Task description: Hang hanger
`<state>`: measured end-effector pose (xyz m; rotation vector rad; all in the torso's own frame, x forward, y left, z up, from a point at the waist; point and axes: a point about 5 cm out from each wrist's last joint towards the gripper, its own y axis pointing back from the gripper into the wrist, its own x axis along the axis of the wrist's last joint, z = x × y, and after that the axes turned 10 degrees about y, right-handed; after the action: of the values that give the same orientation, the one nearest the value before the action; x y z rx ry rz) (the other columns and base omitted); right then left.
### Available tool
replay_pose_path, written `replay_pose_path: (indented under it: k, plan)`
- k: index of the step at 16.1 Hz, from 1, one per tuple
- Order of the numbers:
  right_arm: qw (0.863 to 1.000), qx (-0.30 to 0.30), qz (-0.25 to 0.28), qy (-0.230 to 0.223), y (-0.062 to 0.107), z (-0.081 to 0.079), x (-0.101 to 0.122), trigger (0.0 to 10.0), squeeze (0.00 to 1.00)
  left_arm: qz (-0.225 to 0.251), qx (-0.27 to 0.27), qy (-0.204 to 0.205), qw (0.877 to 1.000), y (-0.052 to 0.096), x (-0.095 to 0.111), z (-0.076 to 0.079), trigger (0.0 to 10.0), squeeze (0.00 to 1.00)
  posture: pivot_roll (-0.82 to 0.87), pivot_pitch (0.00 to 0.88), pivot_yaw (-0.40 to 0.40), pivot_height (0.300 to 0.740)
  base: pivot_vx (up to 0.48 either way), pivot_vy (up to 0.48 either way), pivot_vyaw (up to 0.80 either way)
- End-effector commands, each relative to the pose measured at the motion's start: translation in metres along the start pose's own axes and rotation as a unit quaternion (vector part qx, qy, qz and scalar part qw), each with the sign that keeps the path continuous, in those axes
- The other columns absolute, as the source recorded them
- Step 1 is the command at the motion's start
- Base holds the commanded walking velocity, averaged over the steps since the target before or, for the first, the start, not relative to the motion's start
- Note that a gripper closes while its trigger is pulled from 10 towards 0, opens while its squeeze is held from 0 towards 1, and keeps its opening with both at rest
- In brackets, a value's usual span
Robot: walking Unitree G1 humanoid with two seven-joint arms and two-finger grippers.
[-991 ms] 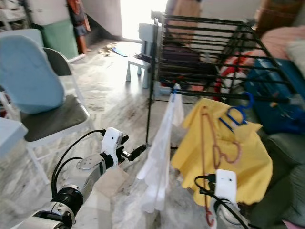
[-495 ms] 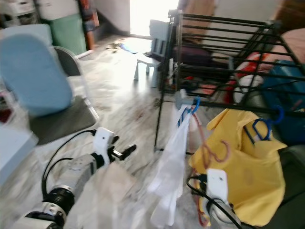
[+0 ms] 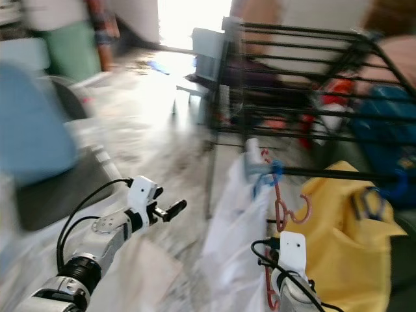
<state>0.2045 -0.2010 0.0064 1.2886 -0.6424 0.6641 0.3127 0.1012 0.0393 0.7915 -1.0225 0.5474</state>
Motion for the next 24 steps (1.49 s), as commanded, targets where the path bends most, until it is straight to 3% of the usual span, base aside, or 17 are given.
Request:
replay_pose_path:
  k: [1, 7, 8, 9, 17, 24]
  plan:
    - [1.000, -0.029, 0.007, 0.001, 0.000, 0.015, 0.005, 10.0, 0.00, -0.003, -0.016, -0.007, 1.000, -0.008, 0.003, 0.011, 10.0, 0.00, 0.07, 0.000, -0.072, 0.740, 0.315, -0.360, 0.00]
    - [0.998, -0.067, 0.002, 0.003, -0.001, 0.026, 0.006, 10.0, 0.00, -0.003, -0.012, -0.005, 1.000, -0.007, 0.000, 0.012, 10.0, 0.00, 0.07, 0.000, -0.080, 0.740, 0.000, -0.375, 0.00]
    - [0.994, -0.113, -0.007, -0.005, -0.001, 0.038, 0.006, 10.0, 0.00, 0.001, -0.002, 0.009, 1.000, -0.007, 0.001, 0.010, 10.0, 0.00, 0.07, 0.000, -0.081, 0.740, 0.000, 0.000, 0.00]
    - [0.993, -0.121, -0.006, -0.009, -0.001, 0.042, 0.008, 10.0, 0.00, 0.004, -0.002, 0.010, 1.000, -0.007, 0.002, 0.010, 10.0, 0.00, 0.07, 0.000, -0.082, 0.740, 0.000, 0.000, 0.00]
    - [0.990, -0.138, -0.015, 0.000, 0.007, 0.043, 0.004, 10.0, 0.00, 0.005, -0.006, 0.012, 1.000, -0.009, 0.003, 0.012, 10.0, 0.00, 0.06, 0.000, -0.080, 0.740, 0.000, 0.000, 0.00]
    - [0.983, -0.182, -0.030, 0.011, 0.011, 0.066, -0.002, 10.0, 0.00, 0.003, -0.014, 0.019, 1.000, -0.011, 0.004, 0.015, 10.0, 0.00, 0.05, 0.000, -0.085, 0.740, 0.000, 0.000, 0.00]
